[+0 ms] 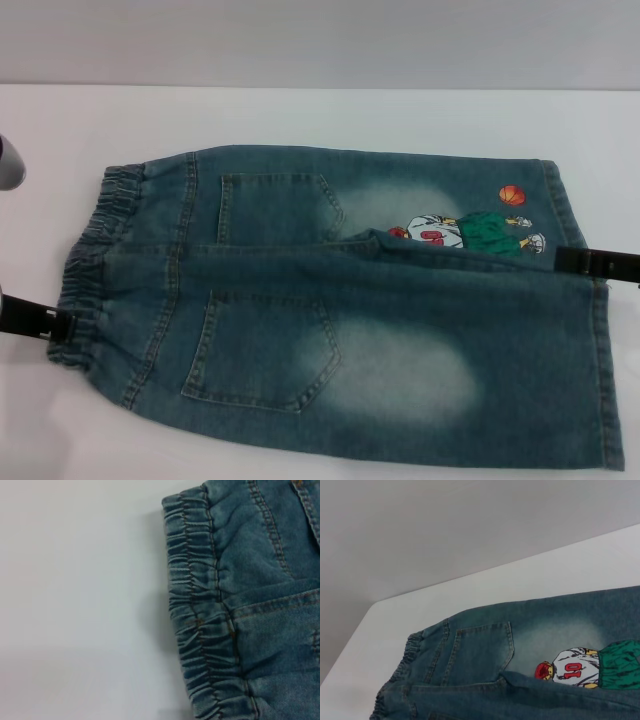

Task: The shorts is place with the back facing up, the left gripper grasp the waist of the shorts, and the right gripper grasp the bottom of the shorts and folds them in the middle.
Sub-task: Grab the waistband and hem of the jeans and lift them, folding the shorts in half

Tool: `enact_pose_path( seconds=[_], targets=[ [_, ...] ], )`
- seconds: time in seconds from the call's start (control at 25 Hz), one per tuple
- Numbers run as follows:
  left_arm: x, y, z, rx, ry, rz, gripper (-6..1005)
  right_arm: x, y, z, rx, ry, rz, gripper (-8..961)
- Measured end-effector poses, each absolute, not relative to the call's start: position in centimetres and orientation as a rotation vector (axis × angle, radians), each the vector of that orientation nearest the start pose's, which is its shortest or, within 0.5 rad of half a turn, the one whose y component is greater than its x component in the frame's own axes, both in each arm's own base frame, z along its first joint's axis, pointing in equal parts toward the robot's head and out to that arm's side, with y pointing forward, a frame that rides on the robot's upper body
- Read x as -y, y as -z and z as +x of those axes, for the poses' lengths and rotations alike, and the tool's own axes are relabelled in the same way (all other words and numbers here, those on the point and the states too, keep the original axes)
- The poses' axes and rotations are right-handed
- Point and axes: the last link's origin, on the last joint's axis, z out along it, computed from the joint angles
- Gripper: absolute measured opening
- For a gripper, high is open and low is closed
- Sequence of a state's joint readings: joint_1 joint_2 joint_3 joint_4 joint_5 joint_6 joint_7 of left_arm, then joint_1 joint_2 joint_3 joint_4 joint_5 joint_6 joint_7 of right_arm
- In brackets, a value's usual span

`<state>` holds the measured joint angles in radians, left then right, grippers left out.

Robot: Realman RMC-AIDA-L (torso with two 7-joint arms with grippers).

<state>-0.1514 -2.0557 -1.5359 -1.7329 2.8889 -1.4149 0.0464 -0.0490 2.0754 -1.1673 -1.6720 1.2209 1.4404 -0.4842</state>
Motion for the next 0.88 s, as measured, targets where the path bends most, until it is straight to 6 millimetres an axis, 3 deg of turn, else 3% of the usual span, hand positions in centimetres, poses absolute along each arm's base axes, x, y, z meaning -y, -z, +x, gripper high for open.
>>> enact_pose_path(
  seconds=[0.24,0.88],
  targets=[
    [-29.0,-3.3,-25.3,1.278,-0.458,-1.954,110,-25.5,-7.6,24.3,-1.542,-0.521,-2.206,734],
    [-29.1,-2.6,-26.0,1.29,-0.48,-1.96,770,-25.5,-7.6,24.2,-1.541,-0.516,-2.218,734]
  ],
)
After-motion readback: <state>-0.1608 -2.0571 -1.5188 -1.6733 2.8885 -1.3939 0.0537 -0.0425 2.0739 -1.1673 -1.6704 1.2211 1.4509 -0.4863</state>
